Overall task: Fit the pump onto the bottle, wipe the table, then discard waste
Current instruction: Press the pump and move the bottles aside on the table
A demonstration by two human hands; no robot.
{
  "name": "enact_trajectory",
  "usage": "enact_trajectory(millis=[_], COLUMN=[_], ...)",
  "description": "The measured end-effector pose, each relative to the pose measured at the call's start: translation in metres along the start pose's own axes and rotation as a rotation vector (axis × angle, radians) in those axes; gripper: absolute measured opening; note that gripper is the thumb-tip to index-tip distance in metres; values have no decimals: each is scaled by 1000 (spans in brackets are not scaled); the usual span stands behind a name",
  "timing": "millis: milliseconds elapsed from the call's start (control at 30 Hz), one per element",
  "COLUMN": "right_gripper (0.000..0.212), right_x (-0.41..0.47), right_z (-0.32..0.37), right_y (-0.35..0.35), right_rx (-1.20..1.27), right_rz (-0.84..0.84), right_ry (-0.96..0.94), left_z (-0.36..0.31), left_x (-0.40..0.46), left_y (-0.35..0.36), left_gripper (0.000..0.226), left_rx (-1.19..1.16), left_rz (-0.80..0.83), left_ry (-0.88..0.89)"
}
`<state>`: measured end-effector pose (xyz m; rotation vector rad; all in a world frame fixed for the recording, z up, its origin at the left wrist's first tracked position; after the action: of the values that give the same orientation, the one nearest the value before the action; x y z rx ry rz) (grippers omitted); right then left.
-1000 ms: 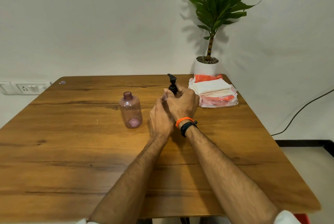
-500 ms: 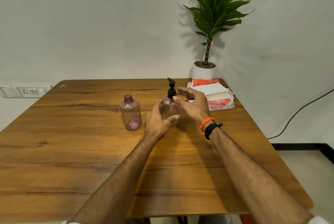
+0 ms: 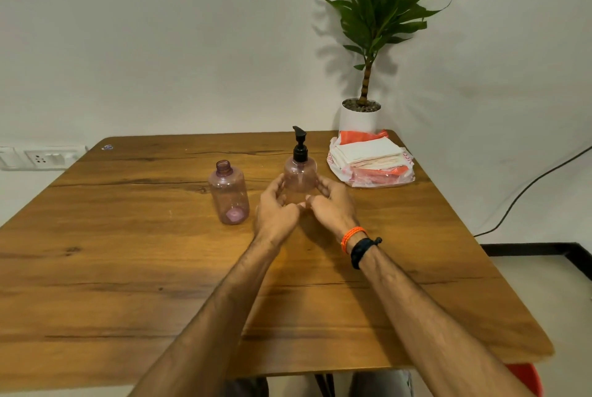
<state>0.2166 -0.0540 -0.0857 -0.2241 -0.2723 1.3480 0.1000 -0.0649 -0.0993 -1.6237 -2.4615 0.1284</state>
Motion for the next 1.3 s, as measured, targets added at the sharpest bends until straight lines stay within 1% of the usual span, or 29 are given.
enact_trajectory(millis=[100, 267, 367, 433, 500, 567, 600, 633, 733, 867, 933, 1000, 1133, 1200, 1300], right_gripper=[51, 57, 60, 56, 48, 33, 26, 24, 22, 17, 22, 33, 74, 87, 91], right_x=[12, 32, 38, 37, 30, 19, 13, 8, -9, -24, -29, -34, -37, -38, -37], right_z=[4, 9, 12, 10, 9, 8, 8, 8, 12, 15, 19, 24, 36, 44, 52], right_y=[4, 11, 11, 10, 7, 3, 2, 2, 6, 19, 32, 46, 77, 93, 110], right_rx=[23, -10, -44, -31, -36, -56, -54, -46, -15, -16, -30, -77, -202, -234, -252], right_rz=[6, 17, 55, 51, -62, -202, -237, -243, -183, -111, -65, -5, 90, 100, 44], right_ry=[21, 32, 45, 33, -3, -69, -106, -138, -212, -255, -271, -288, -326, -328, -320], left_z=[-1, -17, -25, -26, -26, -24, -22, -19, -9, 2, 7, 13, 22, 24, 24], left_x=[8, 13, 12, 9, 4, -4, -10, -16, -33, -41, -41, -40, -35, -32, -29], left_y=[-1, -4, -6, -8, -11, -16, -20, -25, -52, -97, -120, -139, -167, -176, -179], left_gripper=[63, 55, 48, 45, 52, 58, 57, 54, 39, 34, 33, 34, 39, 41, 43], left_rx=[-20, -5, 4, 5, -10, -35, -51, -66, -80, -55, -38, -3, 109, 138, 157], left_rz=[6, 20, 15, 12, 7, -11, -16, -20, -84, -229, -284, -318, -310, -297, -282], left_ry=[-34, -31, -51, -61, -68, -82, -72, -52, 3, -25, -64, -91, -144, -160, -157])
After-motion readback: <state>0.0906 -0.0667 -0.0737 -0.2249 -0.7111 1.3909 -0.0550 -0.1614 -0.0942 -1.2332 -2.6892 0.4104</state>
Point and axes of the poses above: each hand's wrist, its own x-axis towards the middle knuckle, its own y-axis out of the palm, z = x × y, the point moved 1 cm from there along x, towards the middle knuckle, and after that the axes turned 10 degrees about -z, right-handed, at the moved point
